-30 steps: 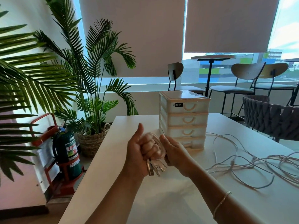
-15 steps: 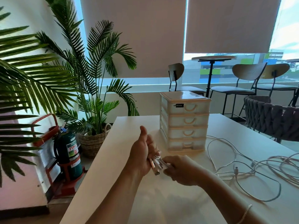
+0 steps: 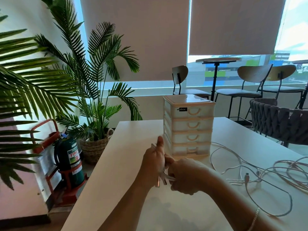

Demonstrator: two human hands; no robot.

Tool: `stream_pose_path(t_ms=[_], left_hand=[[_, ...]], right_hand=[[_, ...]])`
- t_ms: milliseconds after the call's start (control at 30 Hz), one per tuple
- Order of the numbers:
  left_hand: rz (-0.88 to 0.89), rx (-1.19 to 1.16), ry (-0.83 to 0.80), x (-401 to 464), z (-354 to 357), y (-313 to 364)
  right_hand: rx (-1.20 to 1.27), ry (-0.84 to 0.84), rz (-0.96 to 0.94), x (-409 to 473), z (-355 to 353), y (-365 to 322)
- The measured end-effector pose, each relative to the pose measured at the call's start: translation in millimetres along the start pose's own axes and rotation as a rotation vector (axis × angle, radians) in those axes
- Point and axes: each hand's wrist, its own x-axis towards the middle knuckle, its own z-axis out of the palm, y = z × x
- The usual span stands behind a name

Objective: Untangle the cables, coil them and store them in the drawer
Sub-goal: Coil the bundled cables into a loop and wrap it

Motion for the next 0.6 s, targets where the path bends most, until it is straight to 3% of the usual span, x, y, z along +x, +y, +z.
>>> stream_pose_path(t_ms=[100,167,267,467,600], left_hand=[[0.123,0.364,0.054,-1,1,0],[0.217,0.474,0.028,-3,1,0],[0.251,0.508,-0.109,-7,3,-3],[0.064,0.512,-0.352,-11,3,3],[-0.033,0.296,-0.498,-12,-1,0]], right_hand=[[-0.077,0.044,-0.008,-5,-6,2],[-0.064,0.058,0.003,-9,-14,6],[-0.03,0.108,0.007,-14,-26,19],[0.214,0.315,0.086,-24,-44,52],[0.36,0.468,0.124,-27,-53,75]])
